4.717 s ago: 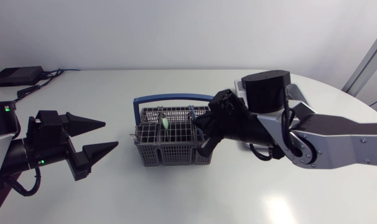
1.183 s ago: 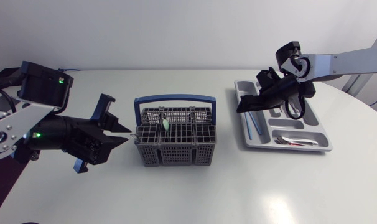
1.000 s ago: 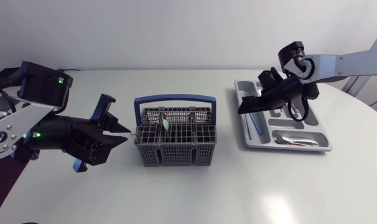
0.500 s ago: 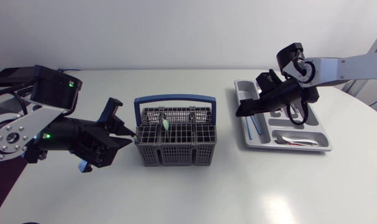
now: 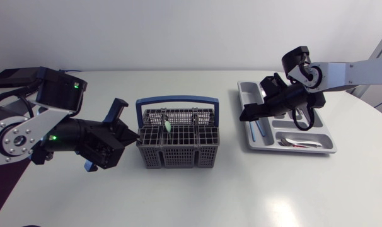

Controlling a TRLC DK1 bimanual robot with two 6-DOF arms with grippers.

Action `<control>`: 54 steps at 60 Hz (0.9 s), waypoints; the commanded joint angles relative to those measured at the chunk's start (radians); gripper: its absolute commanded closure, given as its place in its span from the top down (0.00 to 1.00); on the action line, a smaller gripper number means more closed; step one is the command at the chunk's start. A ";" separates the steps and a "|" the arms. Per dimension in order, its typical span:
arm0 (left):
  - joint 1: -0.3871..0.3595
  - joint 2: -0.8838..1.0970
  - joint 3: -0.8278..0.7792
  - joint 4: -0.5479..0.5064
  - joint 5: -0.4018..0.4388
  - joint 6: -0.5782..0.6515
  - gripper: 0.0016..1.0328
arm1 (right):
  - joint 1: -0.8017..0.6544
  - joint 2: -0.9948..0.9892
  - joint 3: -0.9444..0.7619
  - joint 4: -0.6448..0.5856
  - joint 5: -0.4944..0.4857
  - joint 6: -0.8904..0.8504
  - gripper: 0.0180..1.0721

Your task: Unload the cutlery basket into the drawer organizer.

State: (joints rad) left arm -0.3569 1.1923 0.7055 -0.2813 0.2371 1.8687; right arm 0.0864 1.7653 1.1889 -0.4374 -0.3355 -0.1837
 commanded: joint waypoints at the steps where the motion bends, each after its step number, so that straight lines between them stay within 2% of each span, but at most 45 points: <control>1: -0.007 0.016 -0.021 -0.007 0.004 0.040 0.04 | 0.007 -0.020 -0.031 0.008 0.007 -0.008 0.95; 39: 0.004 -0.042 -0.015 -0.007 0.018 0.053 0.03 | 0.026 -0.052 -0.066 0.017 0.009 -0.003 0.95; 54: 0.010 -0.099 -0.049 0.022 0.054 0.064 0.03 | 0.030 -0.066 -0.081 0.019 0.009 0.003 0.95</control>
State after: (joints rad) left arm -0.3546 1.1183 0.6888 -0.2630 0.2768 1.8931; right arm 0.1081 1.7245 1.1389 -0.4210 -0.3344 -0.1837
